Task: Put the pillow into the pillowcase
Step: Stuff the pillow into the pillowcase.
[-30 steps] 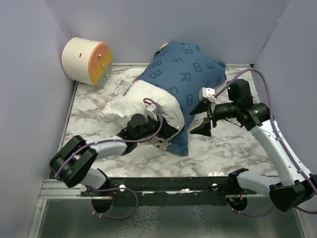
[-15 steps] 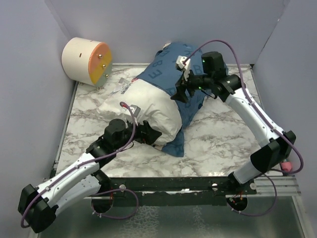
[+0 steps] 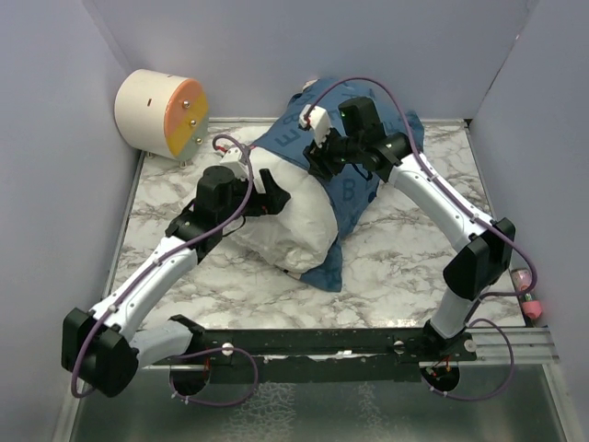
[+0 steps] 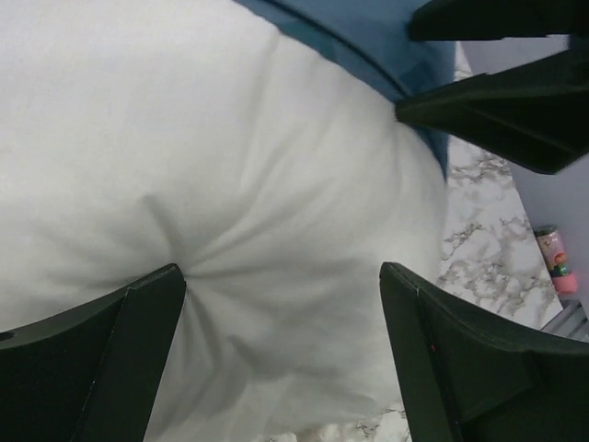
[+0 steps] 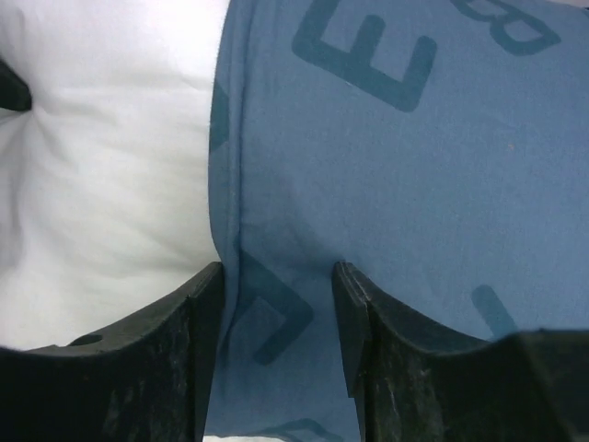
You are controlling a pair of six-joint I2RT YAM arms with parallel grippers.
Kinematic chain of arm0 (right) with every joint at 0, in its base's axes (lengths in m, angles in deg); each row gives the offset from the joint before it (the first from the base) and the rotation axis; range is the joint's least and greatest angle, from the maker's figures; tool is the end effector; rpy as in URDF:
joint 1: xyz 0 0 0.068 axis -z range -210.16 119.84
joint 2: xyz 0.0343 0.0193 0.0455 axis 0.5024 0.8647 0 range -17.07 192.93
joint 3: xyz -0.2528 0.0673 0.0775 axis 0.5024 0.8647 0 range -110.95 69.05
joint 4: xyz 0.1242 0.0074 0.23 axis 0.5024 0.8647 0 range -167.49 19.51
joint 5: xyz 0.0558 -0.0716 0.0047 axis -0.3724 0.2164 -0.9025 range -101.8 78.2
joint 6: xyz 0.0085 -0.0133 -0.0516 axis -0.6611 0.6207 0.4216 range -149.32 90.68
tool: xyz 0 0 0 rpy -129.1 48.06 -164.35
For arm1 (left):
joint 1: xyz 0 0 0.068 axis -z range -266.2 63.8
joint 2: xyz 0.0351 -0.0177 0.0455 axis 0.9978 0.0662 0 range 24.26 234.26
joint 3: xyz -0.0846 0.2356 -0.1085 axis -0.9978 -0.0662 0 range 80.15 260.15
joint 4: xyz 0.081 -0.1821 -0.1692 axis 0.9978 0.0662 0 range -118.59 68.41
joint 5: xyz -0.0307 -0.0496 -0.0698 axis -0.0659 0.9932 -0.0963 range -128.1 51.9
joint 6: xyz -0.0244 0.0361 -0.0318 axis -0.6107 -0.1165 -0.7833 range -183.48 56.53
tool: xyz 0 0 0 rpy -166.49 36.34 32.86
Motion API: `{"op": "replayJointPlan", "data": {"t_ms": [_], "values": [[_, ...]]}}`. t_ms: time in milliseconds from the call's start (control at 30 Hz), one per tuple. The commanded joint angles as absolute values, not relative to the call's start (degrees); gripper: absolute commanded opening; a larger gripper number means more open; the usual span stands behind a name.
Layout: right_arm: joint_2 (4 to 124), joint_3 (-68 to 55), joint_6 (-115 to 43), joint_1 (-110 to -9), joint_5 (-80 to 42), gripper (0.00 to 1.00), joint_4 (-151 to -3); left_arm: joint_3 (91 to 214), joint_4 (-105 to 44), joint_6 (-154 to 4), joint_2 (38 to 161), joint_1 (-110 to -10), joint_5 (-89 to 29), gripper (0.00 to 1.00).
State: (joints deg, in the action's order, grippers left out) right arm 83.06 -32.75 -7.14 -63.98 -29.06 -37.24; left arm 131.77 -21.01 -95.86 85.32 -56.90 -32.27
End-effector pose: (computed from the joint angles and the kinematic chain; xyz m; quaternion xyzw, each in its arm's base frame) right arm 0.3214 0.2282 0.3732 -0.4756 0.7560 0.1780 0.4130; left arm 0.2148 -0.1248 0.3315 0.0087 0.8034 -0.3397 0.4890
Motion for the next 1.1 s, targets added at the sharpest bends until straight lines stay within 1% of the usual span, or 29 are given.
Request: {"op": "replayJointPlan", "data": {"t_ms": [0,33,100,133,167,233,267,300,367,433,467,533,600,700,733,800,833,900,933,967,1000,1067], "values": [[84.0,-32.4,-6.3,-64.0,-24.0,0.47,-38.5,131.8,-22.8,-95.0,91.8,-60.7,-27.5,0.90],[84.1,-32.3,-6.1,-64.0,-23.8,0.41,-38.6,131.4,-23.8,-95.1,93.1,-60.9,-27.1,0.89],[84.2,-32.4,-6.1,-64.0,-24.2,0.22,-38.6,130.3,-26.3,-95.5,95.1,-61.0,-26.4,0.83],[84.1,-32.6,-6.1,-64.0,-25.3,0.15,-38.6,129.7,-27.8,-95.9,95.8,-61.1,-25.9,0.78],[84.0,-33.1,-6.1,-64.0,-27.5,0.09,-38.3,129.1,-29.4,-96.5,96.5,-61.1,-25.2,0.70],[83.9,-34.8,-6.8,-64.0,-34.6,0.02,-36.7,128.3,-33.1,-97.2,98.4,-61.1,-23.1,0.52],[84.0,-36.2,-7.4,-64.0,-39.7,0.01,-35.6,128.2,-35.0,-97.7,99.7,-61.0,-21.9,0.44],[84.6,-38.0,-8.1,-64.0,-45.0,0.01,-33.9,128.2,-37.5,-97.8,101.2,-61.1,-20.2,0.40],[86.3,-43.3,-10.2,-64.2,-55.7,0.01,-30.5,128.0,-44.4,-98.6,104.1,-61.0,-16.5,0.31],[88.7,-49.9,-11.4,-65.4,-62.8,0.01,-26.7,129.3,-51.1,-99.3,107.3,-60.9,-13.0,0.20],[88.6,-50.7,-12.8,-66.0,-65.5,0.01,-27.3,130.5,-53.9,-99.4,108.7,-60.9,-12.3,0.14],[87.2,-49.7,-15.0,-66.8,-71.2,0.00,-29.9,133.5,-59.0,-99.2,111.2,-60.3,-11.7,0.06],[86.4,-50.3,-15.9,-66.9,-78.1,0.01,-29.7,137.2,-63.5,-97.7,113.1,-59.6,-11.6,0.04],[83.3,-49.4,-16.8,-66.9,-84.4,0.01,-30.0,142.9,-69.6,-96.3,116.2,-58.0,-12.2,0.02],[81.7,-48.4,-17.3,-66.9,-84.0,0.01,-30.7,144.7,-71.5,-96.2,117.2,-57.2,-12.2,0.02],[77.8,-46.1,-16.4,-66.2,-78.2,0.01,-30.3,146.6,-75.0,-97.1,119.3,-55.7,-12.6,0.01],[75.6,-43.7,-16.6,-64.3,-74.6,0.01,-31.6,146.2,-76.5,-98.1,119.9,-55.4,-13.0,0.01],[71.1,-36.4,-18.4,-57.4,-70.9,0.01,-35.5,142.7,-80.3,-99.4,120.3,-54.8,-13.8,0.01],[69.0,-32.8,-19.1,-53.3,-70.9,0.04,-37.8,140.1,-81.8,-100.0,120.2,-54.8,-14.4,0.01],[67.3,-29.9,-19.3,-49.1,-71.6,0.11,-39.5,137.6,-83.1,-100.6,120.0,-54.8,-14.8,0.01],[66.0,-27.8,-18.0,-46.6,-70.7,0.21,-40.0,135.0,-83.9,-101.3,119.6,-54.8,-15.1,0.01],[64.3,-24.5,-13.5,-45.6,-63.7,0.41,-40.4,131.1,-83.7,-102.0,118.8,-54.8,-15.2,0.01]]}}
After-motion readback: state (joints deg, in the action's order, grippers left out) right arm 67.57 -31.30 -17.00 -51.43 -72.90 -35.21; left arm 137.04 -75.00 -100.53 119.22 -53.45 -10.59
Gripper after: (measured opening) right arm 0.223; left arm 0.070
